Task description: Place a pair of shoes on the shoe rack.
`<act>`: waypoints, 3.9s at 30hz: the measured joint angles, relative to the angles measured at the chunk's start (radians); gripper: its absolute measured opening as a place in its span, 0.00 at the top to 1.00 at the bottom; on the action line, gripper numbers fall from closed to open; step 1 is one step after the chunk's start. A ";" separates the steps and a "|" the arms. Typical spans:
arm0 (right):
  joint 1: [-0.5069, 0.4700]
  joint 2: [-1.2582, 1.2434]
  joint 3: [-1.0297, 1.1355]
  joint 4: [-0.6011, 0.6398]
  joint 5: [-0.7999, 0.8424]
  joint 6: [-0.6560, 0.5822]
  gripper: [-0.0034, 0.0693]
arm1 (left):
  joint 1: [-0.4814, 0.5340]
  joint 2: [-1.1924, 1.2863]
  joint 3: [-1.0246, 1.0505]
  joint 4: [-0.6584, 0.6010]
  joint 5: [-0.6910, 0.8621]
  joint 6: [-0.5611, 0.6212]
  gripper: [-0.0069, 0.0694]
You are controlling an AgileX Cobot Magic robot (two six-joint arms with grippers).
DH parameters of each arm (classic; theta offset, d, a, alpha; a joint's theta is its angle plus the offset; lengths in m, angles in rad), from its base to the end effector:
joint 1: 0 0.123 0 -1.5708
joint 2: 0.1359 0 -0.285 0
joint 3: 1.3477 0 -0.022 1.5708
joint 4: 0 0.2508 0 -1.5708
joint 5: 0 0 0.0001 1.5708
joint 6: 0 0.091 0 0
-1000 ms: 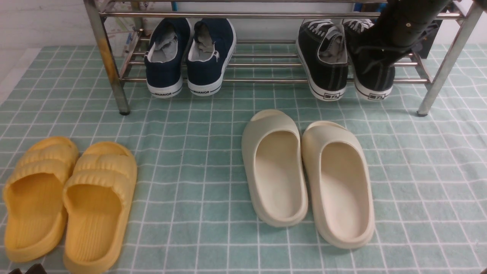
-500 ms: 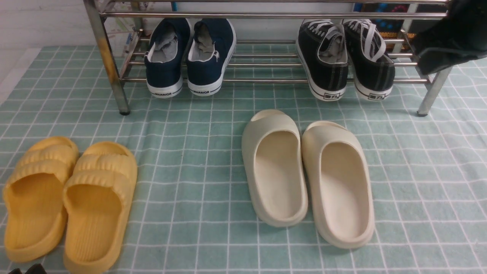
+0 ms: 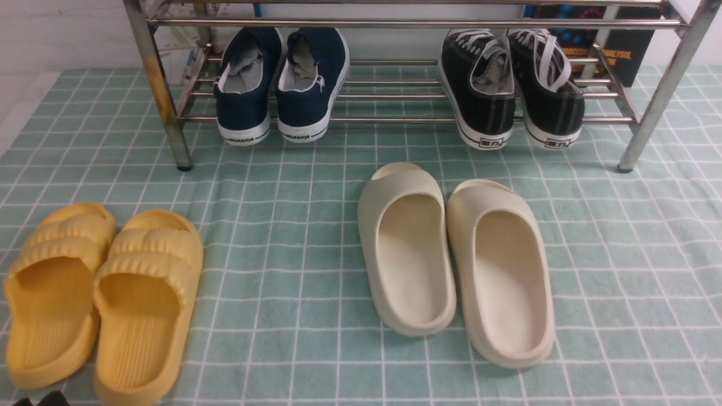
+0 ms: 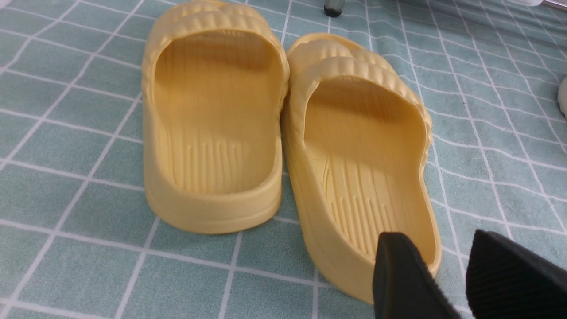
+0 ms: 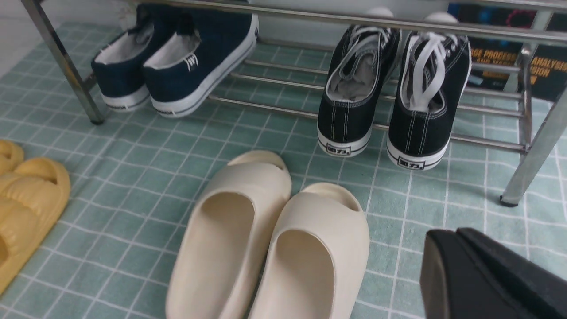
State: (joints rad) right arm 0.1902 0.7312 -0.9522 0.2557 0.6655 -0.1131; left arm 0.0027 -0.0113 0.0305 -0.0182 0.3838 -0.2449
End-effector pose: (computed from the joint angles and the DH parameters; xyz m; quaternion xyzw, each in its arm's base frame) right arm 0.1275 0.0390 0.4072 -0.0860 0.8111 0.1436 0.5604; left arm 0.0524 -0.0005 0.1691 -0.1047 0.8027 -0.0786 0.5819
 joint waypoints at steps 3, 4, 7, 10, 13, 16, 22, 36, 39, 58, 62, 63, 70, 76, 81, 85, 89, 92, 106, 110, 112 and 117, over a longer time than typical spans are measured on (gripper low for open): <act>0.000 -0.065 0.025 0.000 0.000 0.000 0.89 | 0.000 0.000 0.000 0.000 0.000 0.000 0.60; 0.000 -0.088 0.034 0.001 0.003 0.000 0.89 | 0.000 0.000 0.000 0.000 0.000 0.000 0.60; 0.000 -0.178 0.052 0.001 0.055 0.000 0.89 | 0.000 0.000 0.000 0.000 0.000 0.000 0.60; 0.000 -0.232 0.052 0.003 0.083 0.000 0.89 | 0.000 0.000 0.000 0.000 0.000 0.000 0.60; 0.000 -0.263 0.053 -0.002 0.114 0.000 0.93 | 0.000 0.000 0.000 0.000 0.000 0.000 0.60; 0.000 -0.267 0.053 -0.023 0.124 0.000 0.96 | 0.000 0.000 0.000 0.000 0.000 0.000 0.60; 0.000 -0.289 0.126 -0.124 0.054 0.000 0.96 | 0.000 0.000 0.000 0.000 0.000 0.000 0.60; -0.277 -0.658 0.971 -0.327 -0.616 0.304 0.96 | 0.000 0.000 0.000 0.000 0.000 0.000 0.60; -0.287 -0.723 0.979 -0.349 -0.517 0.317 0.96 | 0.000 0.000 0.000 0.000 0.000 0.000 0.60; -0.289 -0.741 0.970 -0.358 -0.285 0.318 0.96 | 0.000 0.000 0.000 0.000 0.000 0.000 0.60; -0.289 -0.741 0.970 -0.358 -0.284 0.318 0.95 | 0.000 0.000 0.000 0.000 0.000 0.000 0.60; -0.289 -0.741 0.970 -0.358 -0.284 0.318 0.95 | 0.000 0.000 0.000 0.000 0.000 0.000 0.60; -0.289 -0.741 0.970 -0.358 -0.284 0.318 0.95 | 0.000 0.000 0.000 0.000 0.000 0.000 0.60; -0.289 -0.741 0.970 -0.358 -0.284 0.318 0.94 | 0.000 0.000 0.000 0.000 0.000 0.000 0.60; -0.289 -0.741 0.970 -0.358 -0.284 0.318 0.94 | 0.000 0.000 0.000 0.000 0.000 0.000 0.60; -0.289 -0.741 0.970 -0.358 -0.284 0.318 0.93 | 0.000 0.000 0.000 0.000 0.000 0.000 0.60; -0.289 -0.741 0.970 -0.358 -0.284 0.318 0.93 | 0.000 0.000 0.000 0.000 0.000 0.000 0.60; -0.289 -0.741 0.970 -0.358 -0.284 0.318 0.93 | 0.000 0.000 0.000 0.000 0.000 0.000 0.60; -0.289 -0.741 0.970 -0.358 -0.284 0.318 0.92 | 0.000 0.000 0.000 0.000 0.000 0.000 0.60; -0.289 -0.741 0.970 -0.358 -0.284 0.318 0.91 | 0.000 0.000 0.000 0.000 0.000 0.000 0.60; -0.289 -0.741 0.970 -0.358 -0.284 0.318 0.90 | 0.000 0.000 0.000 0.000 0.000 0.000 0.60; -0.289 -0.741 0.970 -0.358 -0.284 0.318 0.90 | 0.000 0.000 0.000 0.000 0.000 0.000 0.60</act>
State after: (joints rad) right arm -0.0984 -0.0098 0.0176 -0.1024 0.3817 0.2049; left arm 0.0027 -0.0113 0.0305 -0.0182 0.3841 -0.2449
